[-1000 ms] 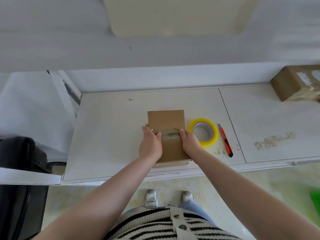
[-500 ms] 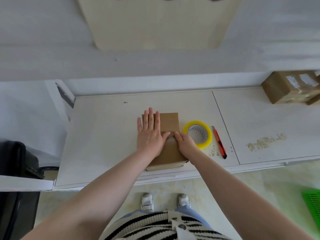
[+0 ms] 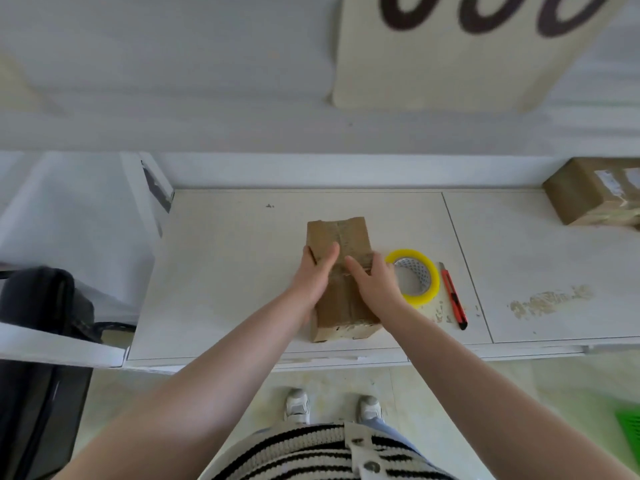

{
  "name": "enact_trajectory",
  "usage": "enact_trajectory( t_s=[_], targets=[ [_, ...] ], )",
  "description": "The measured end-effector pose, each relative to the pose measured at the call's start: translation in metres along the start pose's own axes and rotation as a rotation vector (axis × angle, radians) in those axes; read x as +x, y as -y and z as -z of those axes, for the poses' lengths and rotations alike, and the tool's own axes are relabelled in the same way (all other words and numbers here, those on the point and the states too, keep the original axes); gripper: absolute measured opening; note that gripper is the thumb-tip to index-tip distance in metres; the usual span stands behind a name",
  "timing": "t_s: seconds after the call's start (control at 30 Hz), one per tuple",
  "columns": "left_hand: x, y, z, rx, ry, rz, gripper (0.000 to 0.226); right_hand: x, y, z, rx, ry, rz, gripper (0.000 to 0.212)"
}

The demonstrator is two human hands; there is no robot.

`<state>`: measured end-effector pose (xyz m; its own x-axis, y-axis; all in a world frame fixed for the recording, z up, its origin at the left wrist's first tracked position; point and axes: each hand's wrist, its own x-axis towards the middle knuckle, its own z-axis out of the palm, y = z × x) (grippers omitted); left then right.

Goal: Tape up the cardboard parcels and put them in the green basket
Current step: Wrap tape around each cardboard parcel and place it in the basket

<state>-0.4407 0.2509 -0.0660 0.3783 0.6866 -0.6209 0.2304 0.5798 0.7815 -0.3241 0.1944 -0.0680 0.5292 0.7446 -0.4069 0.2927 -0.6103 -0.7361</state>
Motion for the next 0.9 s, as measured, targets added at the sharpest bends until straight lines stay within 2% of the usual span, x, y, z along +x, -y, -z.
enact_trajectory(
  t_s=[0.07,0.17,0.27,0.37,0.47,0.53,0.63,0.67,0.77,0.9],
  targets=[
    [0.004,0.008,-0.012,0.134,-0.148,-0.087,0.069,-0.001,-0.001,-0.005,0.095,0.012,-0.031,0.040],
    [0.009,0.015,-0.019,0.225,-0.255,-0.101,0.056,0.000,-0.002,-0.005,-0.055,-0.048,-0.029,0.042],
    [0.012,0.016,-0.019,0.279,-0.284,-0.069,0.048,0.002,-0.002,-0.007,-0.157,-0.073,-0.039,0.046],
    [0.014,0.015,-0.020,0.298,-0.297,-0.074,0.045,0.000,-0.001,-0.009,-0.199,-0.093,-0.045,0.041],
    [0.009,0.013,-0.021,0.330,-0.270,-0.097,0.059,0.000,0.000,-0.008,-0.201,-0.093,-0.050,0.034],
    [0.007,0.015,-0.023,0.552,-0.315,-0.194,0.074,0.000,-0.001,-0.008,-0.185,-0.092,-0.053,0.035],
    [0.009,0.013,-0.031,1.012,-0.448,-0.536,0.067,-0.001,-0.002,-0.006,-0.160,-0.088,-0.046,0.038],
    [0.011,0.011,-0.033,1.098,-0.438,-0.582,0.064,-0.002,-0.002,-0.006,-0.141,-0.091,-0.039,0.039],
    [0.022,0.013,-0.033,1.201,-0.397,-0.559,0.059,-0.003,-0.001,-0.008,-0.075,-0.107,-0.028,0.037],
    [0.023,0.013,-0.033,1.222,-0.382,-0.578,0.059,-0.003,0.000,-0.009,-0.085,-0.122,-0.034,0.036]
  ],
)
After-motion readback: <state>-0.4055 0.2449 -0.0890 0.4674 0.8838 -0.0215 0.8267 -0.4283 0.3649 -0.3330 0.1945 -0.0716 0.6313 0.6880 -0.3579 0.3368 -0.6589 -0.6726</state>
